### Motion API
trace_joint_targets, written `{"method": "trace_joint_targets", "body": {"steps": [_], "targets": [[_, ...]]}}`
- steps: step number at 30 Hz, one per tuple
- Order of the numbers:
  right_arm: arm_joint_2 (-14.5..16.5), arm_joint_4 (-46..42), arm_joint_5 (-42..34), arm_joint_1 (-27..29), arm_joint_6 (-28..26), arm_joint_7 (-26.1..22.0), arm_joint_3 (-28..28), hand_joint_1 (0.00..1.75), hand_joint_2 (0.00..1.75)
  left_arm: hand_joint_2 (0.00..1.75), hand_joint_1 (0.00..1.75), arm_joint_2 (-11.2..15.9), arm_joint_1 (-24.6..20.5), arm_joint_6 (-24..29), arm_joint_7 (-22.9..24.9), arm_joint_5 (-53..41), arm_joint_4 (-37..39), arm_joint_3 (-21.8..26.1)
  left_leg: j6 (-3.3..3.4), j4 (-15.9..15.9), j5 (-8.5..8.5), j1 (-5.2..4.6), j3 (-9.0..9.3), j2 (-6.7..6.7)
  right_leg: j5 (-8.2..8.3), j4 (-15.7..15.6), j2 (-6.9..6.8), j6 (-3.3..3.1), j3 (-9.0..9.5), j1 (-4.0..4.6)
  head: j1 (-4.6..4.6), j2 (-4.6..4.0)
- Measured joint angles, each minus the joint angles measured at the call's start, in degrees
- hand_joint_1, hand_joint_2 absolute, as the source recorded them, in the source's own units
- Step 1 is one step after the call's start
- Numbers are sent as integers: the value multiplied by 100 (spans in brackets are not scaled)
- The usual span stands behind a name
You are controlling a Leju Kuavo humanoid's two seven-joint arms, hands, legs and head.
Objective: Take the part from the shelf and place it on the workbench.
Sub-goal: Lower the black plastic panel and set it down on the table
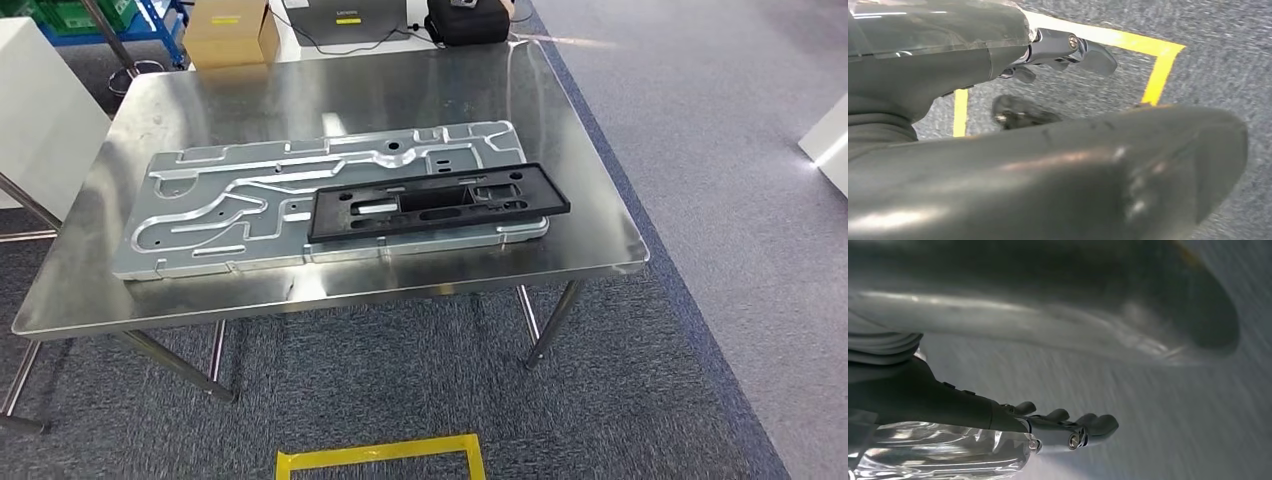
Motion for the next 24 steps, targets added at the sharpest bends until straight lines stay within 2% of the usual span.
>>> {"method": "trace_joint_targets", "body": {"steps": [1,2,3,4,5,6,7,9,10,11,12,13,14,15,16,17,18,19,20,21,22,24], "targets": [[36,70,1,-22,211,90,-9,0,0,0,0,-1,-1,-13,12,-36,0,-3,17,13,122,-7,125,0,59,19,0,-1,-99,13,-1,0],[68,132,12,-45,427,152,-14,0,0,0,0,-2,-3,-34,31,-75,0,-8,45,-175,308,-21,353,0,115,42,2,0,-191,24,-1,0],[101,182,41,-70,623,174,-15,0,0,0,0,-2,-7,-59,54,-122,0,-17,85,-539,449,-44,674,-1,167,66,3,4,-268,29,-1,0],[133,222,82,-94,774,170,-15,0,0,0,0,-2,-18,-83,75,-168,0,-31,129,-1019,489,-69,1028,1,216,89,5,16,-327,40,-1,0],[166,257,128,-118,885,148,-15,0,0,0,0,-3,-34,-100,97,-209,0,-47,164,-1462,447,-91,1324,1,267,105,2,35,-367,44,3,0],[195,286,181,-140,943,110,-14,0,0,0,0,-7,-49,-109,114,-245,1,-64,197,-1773,375,-115,1510,2,320,107,-3,61,-389,39,4,0],[216,310,233,-160,967,69,-10,0,0,0,0,-14,-59,-109,134,-267,1,-78,223,-1941,336,-130,1583,3,378,97,-8,95,-400,31,1,0],[237,356,366,-183,998,-40,9,0,0,0,0,-52,-60,-93,170,-283,8,-94,282,-2013,452,-132,1520,26,445,73,-2,167,-432,15,-10,0],[240,372,437,-190,1023,-89,30,0,0,0,0,-74,-59,-79,182,-282,11,-96,318,-2039,538,-120,1461,44,335,132,8,200,-472,8,-11,0],[240,387,504,-193,1049,-125,56,0,0,0,0,-97,-58,-66,185,-281,14,-97,345,-2062,629,-106,1385,60,109,287,18,232,-531,0,-8,0],[240,397,561,-199,1068,-143,89,0,0,0,0,-114,-60,-57,184,-285,15,-98,363,-2061,705,-96,1303,74,-213,559,24,261,-606,-24,-5,0],[240,406,602,-203,1078,-148,123,0,0,0,0,-127,-56,-53,181,-299,16,-102,372,-2049,772,-95,1209,78,-521,916,24,294,-672,-44,-1,0],[242,417,627,-208,1079,-142,152,0,0,0,0,-139,-55,-52,180,-321,16,-110,365,-2026,836,-94,1112,85,-707,1284,23,327,-718,-67,-1,0],[245,428,639,-212,1078,-136,173,0,0,0,0,-148,-56,-51,178,-353,17,-120,353,-1991,893,-92,1010,91,-738,1572,23,359,-720,-92,-1,0],[248,438,637,-216,1074,-134,186,0,0,0,0,-154,-59,-51,177,-388,17,-135,335,-1942,944,-87,899,96,-626,1706,22,389,-650,-119,-1,0],[252,445,631,-220,1066,-131,191,0,0,0,0,-156,-61,-51,178,-419,16,-152,311,-1880,987,-77,786,98,-449,1647,22,416,-491,-148,-1,0],[259,448,624,-226,1057,-129,192,0,0,0,0,-157,-63,-50,178,-443,16,-164,283,-1805,1020,-68,676,98,-308,1393,21,440,-234,-176,-1,0],[274,452,620,-238,1051,-123,193,0,0,0,0,-155,-62,-50,176,-454,15,-174,252,-1721,1044,-64,570,97,-292,990,23,457,92,-190,1,0],[290,457,619,-252,1047,-115,195,0,0,0,0,-152,-62,-52,170,-460,15,-179,216,-1646,1066,-62,487,96,-379,565,30,441,390,-186,-3,0],[309,466,620,-264,1049,-107,196,0,0,0,0,-149,-64,-56,160,-461,15,-180,176,-1589,1096,-62,428,96,-493,235,33,409,599,-171,-6,0],[328,476,621,-272,1056,-102,197,0,0,0,0,-145,-64,-61,147,-462,15,-181,136,-1560,1135,-60,387,97,-588,40,38,362,696,-144,-10,0],[354,505,624,-259,1079,-97,198,0,0,0,0,-138,-49,-65,126,-468,15,-183,52,-1540,1188,-35,333,92,-555,-14,22,241,638,-125,-13,0]]}}
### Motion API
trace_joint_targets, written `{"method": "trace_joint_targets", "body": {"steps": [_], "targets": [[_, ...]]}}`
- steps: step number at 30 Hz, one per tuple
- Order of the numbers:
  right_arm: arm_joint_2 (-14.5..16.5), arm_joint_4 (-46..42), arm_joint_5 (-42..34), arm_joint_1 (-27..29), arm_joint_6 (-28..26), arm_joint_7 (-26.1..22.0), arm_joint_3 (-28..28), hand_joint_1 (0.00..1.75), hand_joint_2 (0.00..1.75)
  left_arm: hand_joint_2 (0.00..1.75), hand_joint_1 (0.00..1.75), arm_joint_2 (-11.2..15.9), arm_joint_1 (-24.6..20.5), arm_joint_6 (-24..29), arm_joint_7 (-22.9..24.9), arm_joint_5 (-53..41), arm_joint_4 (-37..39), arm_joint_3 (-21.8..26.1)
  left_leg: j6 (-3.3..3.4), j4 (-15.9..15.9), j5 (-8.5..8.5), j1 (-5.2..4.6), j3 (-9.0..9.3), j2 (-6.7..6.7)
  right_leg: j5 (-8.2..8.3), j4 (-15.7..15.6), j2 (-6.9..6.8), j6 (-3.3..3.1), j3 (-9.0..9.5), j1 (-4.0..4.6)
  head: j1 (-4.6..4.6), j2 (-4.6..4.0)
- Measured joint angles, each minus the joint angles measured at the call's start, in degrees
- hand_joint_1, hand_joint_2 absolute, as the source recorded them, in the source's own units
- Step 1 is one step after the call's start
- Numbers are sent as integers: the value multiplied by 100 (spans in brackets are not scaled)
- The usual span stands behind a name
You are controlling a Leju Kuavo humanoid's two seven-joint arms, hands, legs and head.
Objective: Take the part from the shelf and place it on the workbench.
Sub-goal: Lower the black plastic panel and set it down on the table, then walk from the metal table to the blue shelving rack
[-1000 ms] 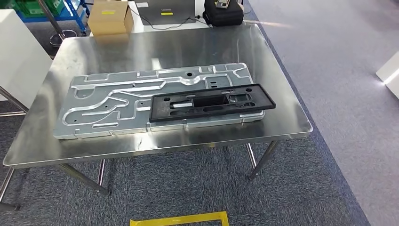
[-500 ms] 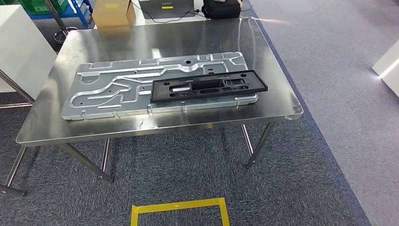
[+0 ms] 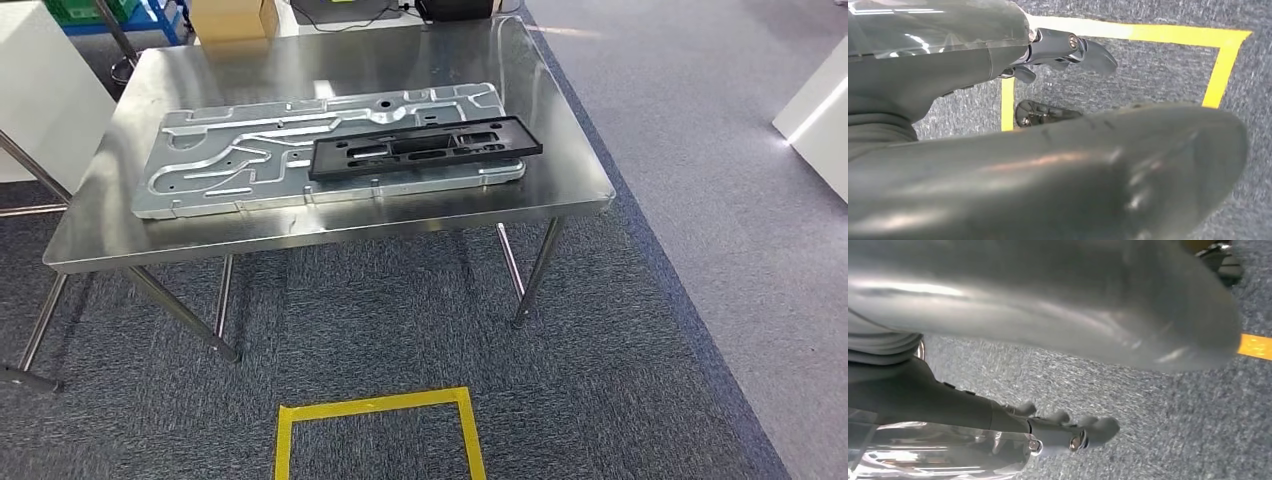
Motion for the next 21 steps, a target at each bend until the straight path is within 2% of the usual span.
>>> {"method": "trace_joint_targets", "body": {"steps": [1,2,3,4,5,6,7,8,9,10,11,12,13,14,15,16,17,18,20,21], "targets": [[9,12,1,7,25,29,1,0,0,0,0,5,16,4,-9,-2,0,-1,-33,71,-112,15,-47,-7,57,0,-13,-62,-58,3,0,0],[15,24,2,16,57,77,1,0,0,0,0,10,35,10,-19,-3,0,-1,-61,226,-323,29,-110,-14,122,-5,-28,-117,-126,2,-2,0],[20,33,2,20,97,148,0,0,0,0,0,14,49,16,-33,0,1,-1,-78,488,-628,40,-189,-20,188,-5,-40,-159,-203,11,-4,0],[24,35,2,27,138,231,-1,0,0,0,0,14,59,20,-49,5,1,-1,-89,827,-943,42,-271,-21,255,-2,-42,-186,-288,27,-8,0],[29,38,7,38,168,309,-1,0,0,0,0,15,62,22,-62,9,2,-1,-92,1174,-1152,43,-325,-23,321,4,-45,-196,-375,46,-10,0],[36,41,16,47,189,388,-2,0,0,0,0,18,60,24,-74,13,2,-1,-88,1451,-1225,42,-333,-24,388,15,-47,-202,-472,65,-10,0],[43,47,32,53,209,468,-2,0,0,0,0,22,57,27,-82,20,2,-1,-75,1579,-1148,39,-265,-25,452,31,-48,-205,-571,81,-11,0],[51,54,52,58,227,550,-2,0,0,0,0,26,54,31,-91,32,2,0,-55,1528,-970,34,-113,-25,511,53,-47,-204,-667,94,-10,0],[60,61,75,61,251,627,-2,0,0,0,0,32,52,36,-103,49,2,1,-25,1285,-778,24,132,-26,564,78,-45,-199,-754,102,-11,0],[71,67,97,61,276,690,-2,0,0,0,0,43,45,39,-118,72,2,1,14,898,-679,7,447,-27,609,103,-42,-187,-822,109,-11,0],[81,70,119,62,292,735,-2,0,0,0,0,54,34,42,-139,95,1,3,53,428,-686,-13,777,-27,652,124,-42,-168,-870,115,-10,0],[90,72,143,61,300,750,-2,0,0,0,0,66,18,48,-162,113,1,6,88,25,-760,-36,1034,-28,702,136,-48,-141,-902,114,-9,0],[96,73,165,59,299,738,-2,0,0,0,0,77,4,53,-183,126,0,10,122,-247,-842,-57,1185,-28,757,135,-56,-108,-921,107,-8,0],[98,73,186,57,296,704,-2,0,0,0,0,82,-4,58,-201,133,0,16,154,-392,-863,-72,1233,-27,819,124,-63,-71,-932,99,-8,0],[98,73,203,55,288,641,-2,0,0,0,0,84,-7,63,-217,133,1,21,189,-430,-818,-63,1203,-18,861,118,-66,-36,-950,90,-7,0],[98,74,213,50,276,566,-1,0,0,0,0,85,-7,64,-231,132,1,24,229,-449,-743,-54,1157,-8,819,141,-58,-3,-972,86,-8,0],[101,74,219,43,264,485,-1,0,0,0,0,86,-8,64,-245,129,2,26,270,-470,-662,-42,1096,5,657,243,-46,26,-1012,84,-5,0],[103,75,221,34,244,406,0,0,0,0,0,86,-10,62,-258,122,2,27,302,-477,-582,-32,1016,16,388,454,-34,50,-1073,77,-2,0],[109,75,223,14,189,269,1,0,0,0,0,87,-16,44,-273,107,2,28,335,-431,-452,-49,809,23,-189,1135,-22,94,-1212,56,4,0],[113,75,222,2,156,213,1,0,0,0,0,89,-20,26,-275,93,2,28,331,-395,-390,-54,696,24,-301,1470,-22,115,-1251,47,4,0]]}}
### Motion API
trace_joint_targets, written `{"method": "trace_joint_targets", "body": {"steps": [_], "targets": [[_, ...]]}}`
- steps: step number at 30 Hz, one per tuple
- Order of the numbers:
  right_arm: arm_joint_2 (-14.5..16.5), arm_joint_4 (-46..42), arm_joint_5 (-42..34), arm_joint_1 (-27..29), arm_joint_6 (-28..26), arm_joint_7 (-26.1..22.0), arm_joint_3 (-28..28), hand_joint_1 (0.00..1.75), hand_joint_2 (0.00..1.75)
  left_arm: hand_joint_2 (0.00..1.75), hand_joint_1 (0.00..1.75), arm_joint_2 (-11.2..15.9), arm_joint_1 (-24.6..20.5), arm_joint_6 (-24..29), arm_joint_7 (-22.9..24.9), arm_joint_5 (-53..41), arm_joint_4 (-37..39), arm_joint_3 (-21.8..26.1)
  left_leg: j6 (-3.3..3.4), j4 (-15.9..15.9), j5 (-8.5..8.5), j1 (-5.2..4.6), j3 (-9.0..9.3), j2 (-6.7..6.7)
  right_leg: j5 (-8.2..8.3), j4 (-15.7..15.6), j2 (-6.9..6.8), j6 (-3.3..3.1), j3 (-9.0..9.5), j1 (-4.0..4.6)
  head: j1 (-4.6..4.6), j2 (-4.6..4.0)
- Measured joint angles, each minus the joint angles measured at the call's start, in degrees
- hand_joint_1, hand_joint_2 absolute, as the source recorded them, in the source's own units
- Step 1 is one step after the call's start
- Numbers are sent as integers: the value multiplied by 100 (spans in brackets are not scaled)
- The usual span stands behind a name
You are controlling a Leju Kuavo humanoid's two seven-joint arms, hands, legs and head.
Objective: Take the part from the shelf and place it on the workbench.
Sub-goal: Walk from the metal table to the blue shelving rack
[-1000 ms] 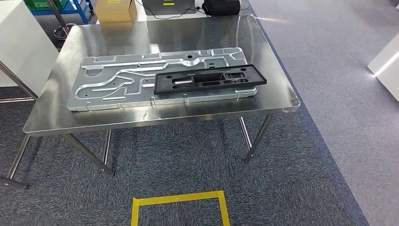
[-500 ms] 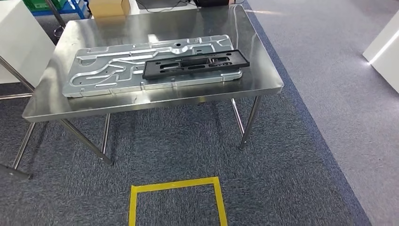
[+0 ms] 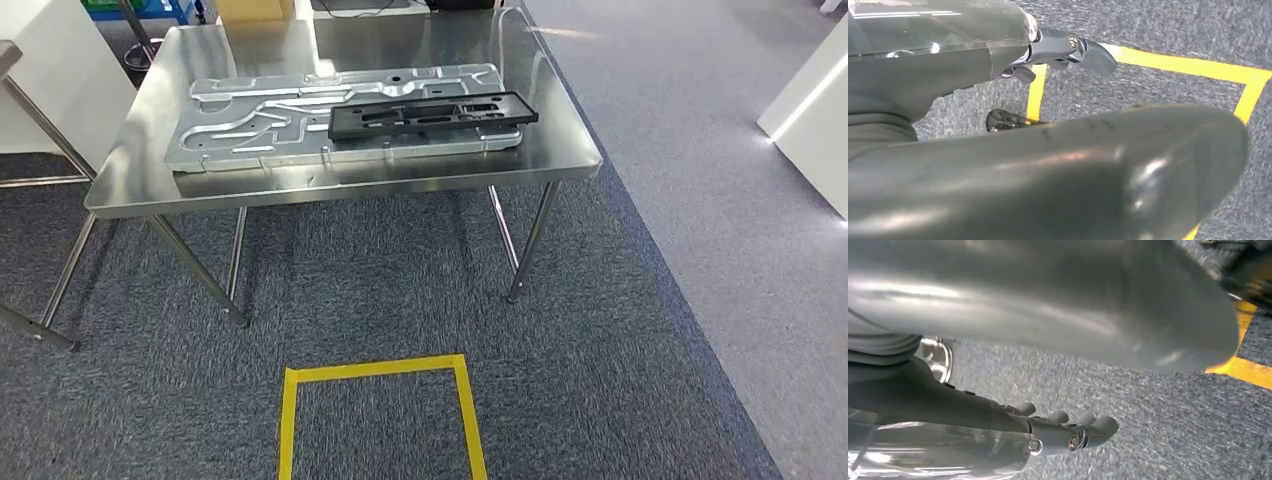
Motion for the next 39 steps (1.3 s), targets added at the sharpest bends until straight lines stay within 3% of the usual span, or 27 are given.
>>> {"method": "trace_joint_targets", "body": {"steps": [1,2,4,6,7,8,10,11,14,15,16,17,19,20,22,23,25,26,27,29,30,31,33,35,37,38,39], "targets": [[5,0,1,-14,-31,-49,0,0,0,0,0,1,-7,-20,-1,-12,0,0,-8,45,58,-2,-116,2,44,218,0,17,14,-9,0,0],[13,0,4,-32,-54,-87,0,0,0,0,0,2,-15,-37,-1,-23,0,-1,-21,99,112,-2,-237,5,205,265,-1,30,106,-21,-1,0],[31,0,14,-72,-71,-120,0,0,0,0,0,3,-33,-55,5,-49,0,-2,-59,225,203,-2,-463,7,493,-193,0,37,572,-50,-2,0],[54,-1,28,-116,-39,-83,0,0,0,0,0,3,-46,-54,18,-76,0,-2,-115,353,275,-11,-631,6,377,-1044,7,0,1175,-40,-6,0],[65,-1,34,-133,-6,-37,0,0,0,0,0,3,-52,-46,29,-89,0,-2,-148,387,319,-12,-679,6,273,-1343,12,-34,1352,-22,-8,0],[73,-1,37,-141,29,19,0,0,0,0,0,3,-56,-38,45,-96,0,-2,-181,398,371,-9,-713,6,221,-1503,15,-77,1413,2,-9,0],[86,5,37,-139,104,147,0,0,0,0,0,5,-59,-20,88,-113,0,-2,-253,420,383,13,-779,-13,308,-1530,-4,-176,1314,3,-8,0],[89,8,38,-139,135,210,0,0,0,0,0,6,-52,-16,112,-122,0,-2,-284,518,236,26,-835,-27,376,-1533,-17,-229,1247,-2,-11,0],[92,11,44,-133,222,385,-7,0,0,0,0,3,-28,-1,177,-154,1,-2,-344,1369,-616,61,-1059,-48,591,-1528,-40,-321,989,10,-25,0],[91,11,47,-127,241,424,-10,0,0,0,0,3,-29,9,192,-162,1,-2,-352,1699,-771,67,-1096,-48,661,-1516,-41,-324,888,19,-27,0],[91,11,49,-124,253,449,-13,0,0,0,0,3,-34,20,202,-166,1,-2,-354,1917,-765,69,-1070,-49,730,-1495,-42,-321,779,25,-26,0],[90,11,50,-122,263,464,-14,0,0,0,0,3,-39,30,208,-170,0,-2,-351,1977,-634,70,-971,-49,794,-1468,-41,-314,666,27,-27,0],[92,11,52,-124,298,470,-16,0,0,0,0,4,-52,47,215,-181,0,-2,-327,1544,-291,70,-498,-51,907,-1401,-38,-286,461,26,-28,0],[95,11,52,-124,314,464,-16,0,0,0,0,5,-64,51,216,-190,0,-2,-305,1109,-255,61,-151,-55,951,-1368,-36,-263,391,32,-28,0],[102,11,52,-127,321,434,-19,0,0,0,0,8,-93,54,215,-207,0,-3,-252,301,-416,39,394,-63,1047,-1327,-43,-202,311,41,-24,0],[105,11,54,-128,313,403,-21,0,0,0,0,9,-101,52,214,-216,0,-4,-223,85,-490,23,508,-64,1102,-1325,-49,-167,291,41,-21,0],[105,11,62,-120,293,335,-24,0,0,0,0,7,-97,50,209,-226,1,-6,-154,1,-438,27,456,-49,1171,-1329,-44,-95,255,31,-20,-1],[106,11,67,-116,283,301,-25,0,0,0,0,5,-93,49,205,-231,2,-6,-109,-6,-371,35,400,-36,1067,-1267,-32,-64,218,22,-14,-1],[108,12,73,-112,275,279,-26,0,0,0,0,3,-92,47,202,-234,2,-5,-69,-15,-296,44,332,-22,850,-1111,-19,-38,162,16,-8,-1],[117,13,82,-111,265,251,-26,0,0,0,0,1,-95,42,195,-249,2,-4,-15,1,-158,35,157,-10,227,-472,-6,1,-3,0,4,0],[121,13,85,-110,265,250,-26,0,0,0,0,2,-95,40,193,-256,2,-4,-6,18,-91,24,61,-8,31,-99,-5,17,-70,-2,4,0],[124,13,87,-109,264,246,-26,0,0,0,0,2,-96,39,191,-263,2,-4,-6,43,-26,14,-43,-6,-15,194,-5,29,-94,-3,4,0],[125,13,87,-114,267,225,-28,0,0,0,0,4,-102,38,196,-268,2,-4,-24,120,89,3,-262,-2,267,266,-5,29,104,-3,4,0],[124,11,88,-129,297,182,-31,0,0,0,0,5,-108,37,211,-271,2,-4,-57,223,174,-5,-467,-3,498,-382,-3,-2,685,4,4,0],[117,3,94,-151,341,131,-32,0,0,0,0,5,-113,35,231,-273,2,-4,-108,316,247,-17,-603,-3,371,-1199,1,-56,1245,29,1,0],[114,0,98,-161,363,101,-33,0,0,0,0,7,-120,34,238,-273,2,-4,-137,344,293,-18,-653,0,290,-1434,4,-85,1368,48,0,0],[108,-2,100,-166,380,77,-33,0,0,0,0,8,-126,34,246,-273,2,-5,-168,354,349,-14,-692,3,261,-1532,6,-121,1369,58,-2,0]]}}
